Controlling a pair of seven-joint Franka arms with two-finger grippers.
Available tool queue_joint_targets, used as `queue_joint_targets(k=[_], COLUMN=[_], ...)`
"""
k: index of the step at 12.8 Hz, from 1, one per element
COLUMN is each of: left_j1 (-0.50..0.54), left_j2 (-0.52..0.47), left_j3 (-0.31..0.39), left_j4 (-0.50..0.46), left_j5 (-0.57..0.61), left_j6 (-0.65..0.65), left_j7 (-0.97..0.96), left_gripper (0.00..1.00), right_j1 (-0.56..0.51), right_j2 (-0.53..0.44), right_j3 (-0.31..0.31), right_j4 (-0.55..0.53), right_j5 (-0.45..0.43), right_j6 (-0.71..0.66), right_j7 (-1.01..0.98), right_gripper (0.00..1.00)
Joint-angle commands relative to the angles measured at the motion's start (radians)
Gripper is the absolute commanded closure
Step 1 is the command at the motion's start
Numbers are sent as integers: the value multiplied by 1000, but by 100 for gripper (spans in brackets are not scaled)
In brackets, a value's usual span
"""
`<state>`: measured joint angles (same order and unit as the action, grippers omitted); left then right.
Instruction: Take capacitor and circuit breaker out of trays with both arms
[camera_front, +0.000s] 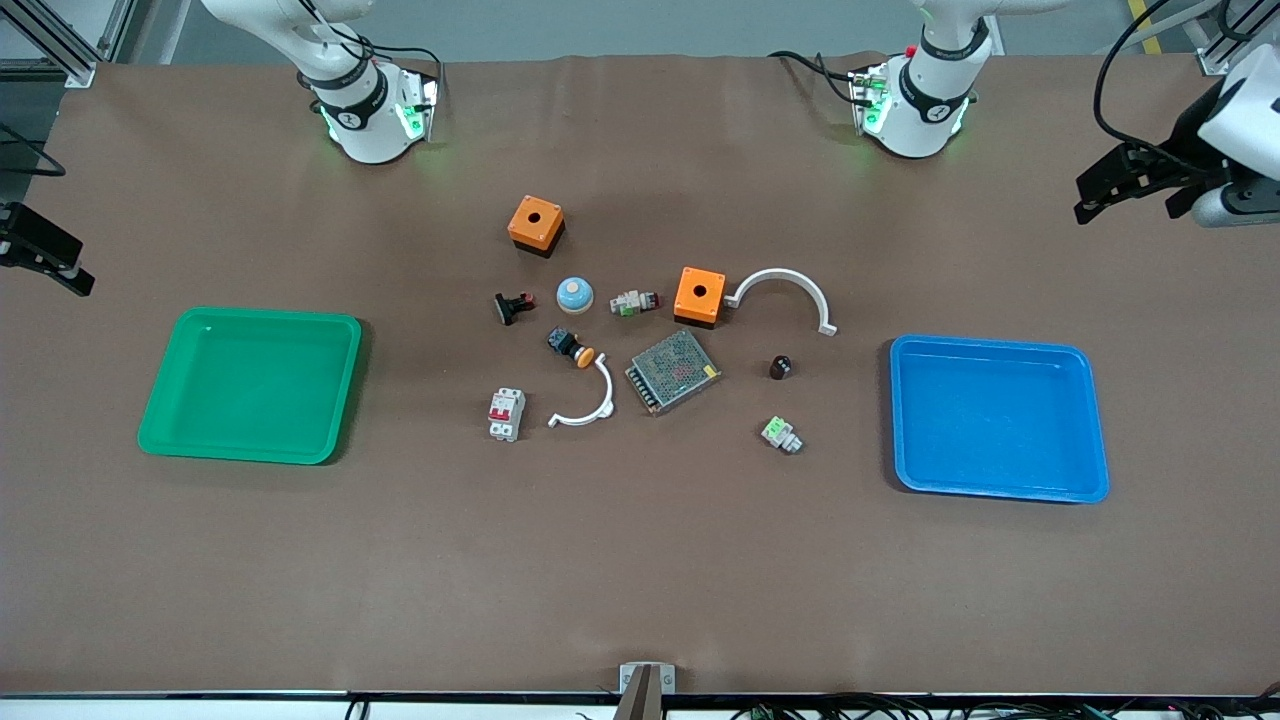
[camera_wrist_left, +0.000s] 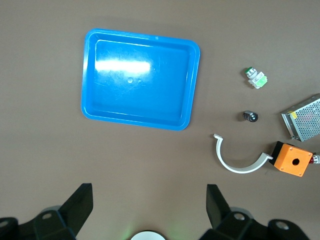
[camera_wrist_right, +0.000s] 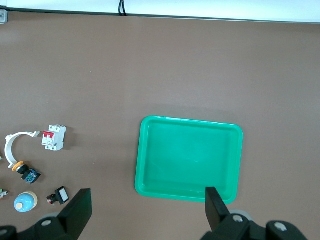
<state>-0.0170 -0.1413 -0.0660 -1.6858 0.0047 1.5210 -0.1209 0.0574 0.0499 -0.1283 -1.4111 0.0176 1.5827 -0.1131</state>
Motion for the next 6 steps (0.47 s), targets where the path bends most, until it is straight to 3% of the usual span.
queue_joint_targets(k=[1, 6], left_j1=[3, 9], left_j2=[-8, 12], left_j3=[3, 5], left_j4=[0, 54], left_j5=[-14, -9], left_j6=[13, 4], left_j7=[26, 72], left_gripper=[0, 0], right_j1=[-14, -13], right_j2=[-2, -2], right_j3=[10, 12], right_j4=[3, 1], right_j5=[-11, -11], right_j6=[-10, -13], right_j7=[-7, -7], right_gripper=[0, 0])
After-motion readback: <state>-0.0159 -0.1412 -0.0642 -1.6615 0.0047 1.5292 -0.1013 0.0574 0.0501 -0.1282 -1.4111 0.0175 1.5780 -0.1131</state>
